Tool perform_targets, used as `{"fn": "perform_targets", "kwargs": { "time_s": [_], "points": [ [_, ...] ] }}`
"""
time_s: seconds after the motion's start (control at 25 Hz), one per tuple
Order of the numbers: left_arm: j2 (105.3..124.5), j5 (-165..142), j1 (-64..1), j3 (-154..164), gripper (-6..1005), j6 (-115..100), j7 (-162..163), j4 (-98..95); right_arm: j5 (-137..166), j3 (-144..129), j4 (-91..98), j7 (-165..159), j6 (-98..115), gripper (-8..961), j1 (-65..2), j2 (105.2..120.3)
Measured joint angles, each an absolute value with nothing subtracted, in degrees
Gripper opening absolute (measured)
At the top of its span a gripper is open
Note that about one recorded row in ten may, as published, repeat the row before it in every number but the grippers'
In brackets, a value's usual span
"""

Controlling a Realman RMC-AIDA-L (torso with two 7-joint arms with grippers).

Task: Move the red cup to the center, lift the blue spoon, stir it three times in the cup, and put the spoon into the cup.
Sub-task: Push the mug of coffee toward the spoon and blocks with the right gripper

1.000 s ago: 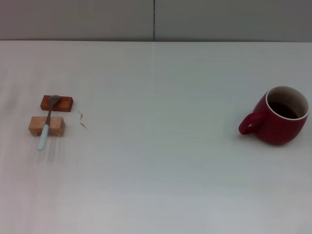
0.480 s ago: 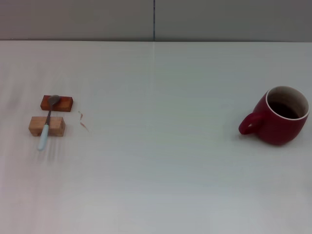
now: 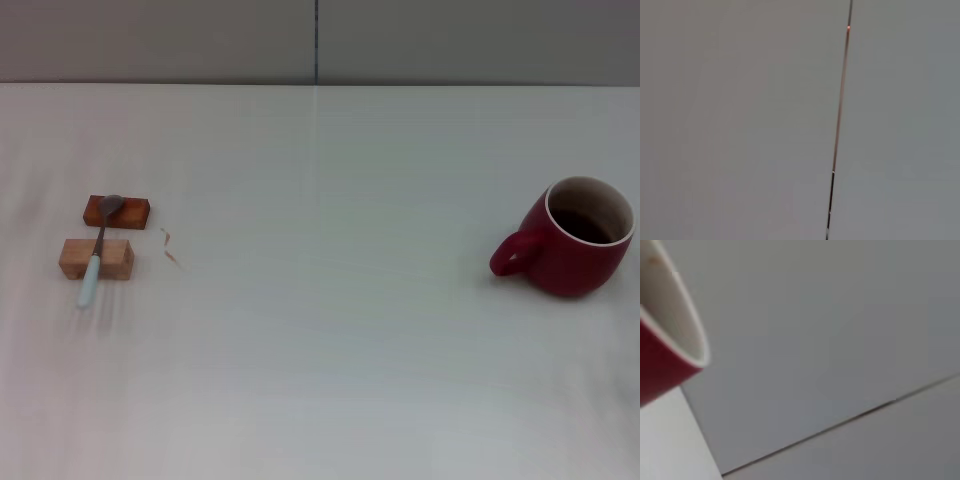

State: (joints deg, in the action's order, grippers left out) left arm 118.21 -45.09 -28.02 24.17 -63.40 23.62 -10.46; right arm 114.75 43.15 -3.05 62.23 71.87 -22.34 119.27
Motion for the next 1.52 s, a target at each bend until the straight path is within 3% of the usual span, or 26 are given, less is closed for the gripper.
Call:
{"fn": "perform_targets", "kwargs": {
  "time_s": [1.52],
  "points": [
    [118.12, -45.1, -28.0, 24.2, 805, -64.2, 23.8, -10.7, 115.2, 29.4, -8.6, 74.5, 63.1, 25, -20.4, 119.64]
  ]
}}
